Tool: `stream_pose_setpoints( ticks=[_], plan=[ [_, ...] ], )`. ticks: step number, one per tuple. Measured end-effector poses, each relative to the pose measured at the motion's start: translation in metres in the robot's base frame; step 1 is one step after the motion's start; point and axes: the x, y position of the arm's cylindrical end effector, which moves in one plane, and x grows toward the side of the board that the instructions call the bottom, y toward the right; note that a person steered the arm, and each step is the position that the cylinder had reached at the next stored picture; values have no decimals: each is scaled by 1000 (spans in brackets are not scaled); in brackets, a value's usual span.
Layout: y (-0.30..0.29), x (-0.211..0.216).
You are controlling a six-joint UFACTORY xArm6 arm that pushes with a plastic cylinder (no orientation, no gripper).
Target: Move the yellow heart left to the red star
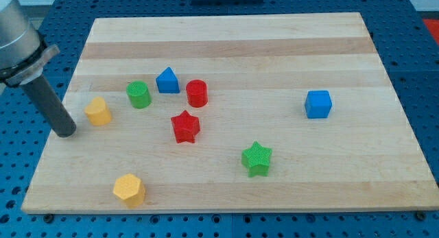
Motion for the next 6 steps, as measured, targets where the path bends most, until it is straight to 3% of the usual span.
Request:
stream_pose_setpoints(
  ticks=[2, 6],
  plan=[
    [2, -43],
    [94, -28]
  ],
)
